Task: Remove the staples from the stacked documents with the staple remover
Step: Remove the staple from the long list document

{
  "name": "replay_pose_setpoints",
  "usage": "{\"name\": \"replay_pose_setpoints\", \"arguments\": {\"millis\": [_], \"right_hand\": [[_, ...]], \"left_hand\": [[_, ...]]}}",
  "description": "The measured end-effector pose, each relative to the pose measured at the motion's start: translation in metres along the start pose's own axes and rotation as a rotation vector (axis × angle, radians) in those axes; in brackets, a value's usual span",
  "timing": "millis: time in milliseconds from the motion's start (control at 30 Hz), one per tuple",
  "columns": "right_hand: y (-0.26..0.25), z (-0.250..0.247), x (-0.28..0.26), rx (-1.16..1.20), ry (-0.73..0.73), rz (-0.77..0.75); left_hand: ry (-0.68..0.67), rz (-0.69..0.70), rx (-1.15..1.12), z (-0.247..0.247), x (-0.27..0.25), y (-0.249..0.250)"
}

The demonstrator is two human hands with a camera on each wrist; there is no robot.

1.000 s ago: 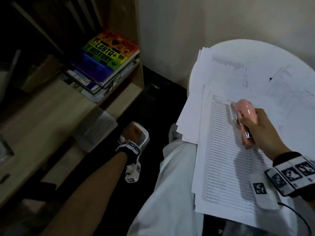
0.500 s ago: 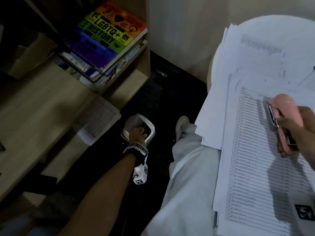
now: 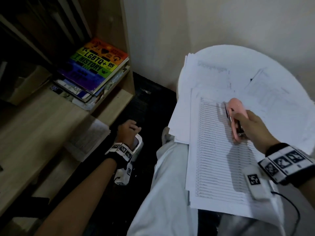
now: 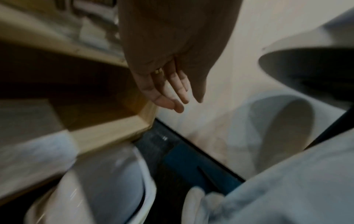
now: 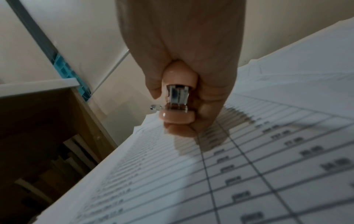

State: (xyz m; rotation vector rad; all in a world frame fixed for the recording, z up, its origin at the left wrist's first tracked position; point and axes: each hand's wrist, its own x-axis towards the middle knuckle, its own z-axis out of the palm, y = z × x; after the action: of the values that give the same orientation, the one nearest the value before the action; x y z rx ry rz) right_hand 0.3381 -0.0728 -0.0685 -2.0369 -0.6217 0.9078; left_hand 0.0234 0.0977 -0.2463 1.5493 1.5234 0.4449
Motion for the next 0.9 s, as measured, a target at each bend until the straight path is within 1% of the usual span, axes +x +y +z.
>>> {"name": "replay_pose_setpoints", "arguments": {"millis": [67, 167, 233, 267, 300, 333, 367, 400, 467, 500, 533, 633, 700, 800, 900], "right_hand": [[0.000, -0.010, -0.007, 0.076, 0.033, 0.006], [0.006, -0.029, -0.018, 0.124, 0.132, 0.034], [0.017, -0.047, -0.028, 0.115, 0.216, 0.077], [0.024, -0.054, -0.032, 0.096, 0.265, 0.106], [0.030, -0.059, -0.036, 0.077, 0.302, 0.134], [0.036, -0.061, -0.041, 0.057, 0.323, 0.160], [0.040, -0.062, -0.045, 0.044, 0.331, 0.180], [0.043, -0.061, -0.049, 0.048, 0.331, 0.197], [0.047, -0.058, -0.053, 0.087, 0.315, 0.209], [0.046, -0.056, -0.055, 0.097, 0.300, 0.198], [0.046, -0.054, -0.056, 0.099, 0.284, 0.185], [0.047, -0.049, -0.057, 0.123, 0.282, 0.159], [0.048, -0.048, -0.056, 0.123, 0.318, 0.149], [0.049, -0.048, -0.057, 0.120, 0.293, 0.135], [0.049, -0.050, -0.060, 0.133, 0.263, 0.130]], "left_hand": [[0.060, 0.126, -0.019, -0.012, -0.002, 0.038], [0.220, 0.445, 0.031, -0.019, -0.015, 0.091], [0.292, 0.612, 0.107, -0.013, -0.035, 0.125], [0.281, 0.682, 0.118, -0.008, -0.048, 0.142], [0.228, 0.744, 0.113, 0.000, -0.058, 0.153], [0.144, 0.772, 0.116, 0.009, -0.069, 0.164], [0.045, 0.749, 0.141, 0.019, -0.078, 0.171], [-0.054, 0.676, 0.193, 0.030, -0.087, 0.176], [-0.200, 0.459, 0.284, 0.049, -0.102, 0.186], [-0.223, 0.378, 0.265, 0.057, -0.109, 0.191], [-0.218, 0.319, 0.228, 0.063, -0.115, 0.196], [-0.161, 0.224, 0.125, 0.072, -0.120, 0.205], [-0.157, 0.246, 0.024, 0.073, -0.116, 0.205], [-0.170, 0.386, -0.112, 0.069, -0.118, 0.202], [-0.206, 0.486, -0.173, 0.065, -0.122, 0.203]]}}
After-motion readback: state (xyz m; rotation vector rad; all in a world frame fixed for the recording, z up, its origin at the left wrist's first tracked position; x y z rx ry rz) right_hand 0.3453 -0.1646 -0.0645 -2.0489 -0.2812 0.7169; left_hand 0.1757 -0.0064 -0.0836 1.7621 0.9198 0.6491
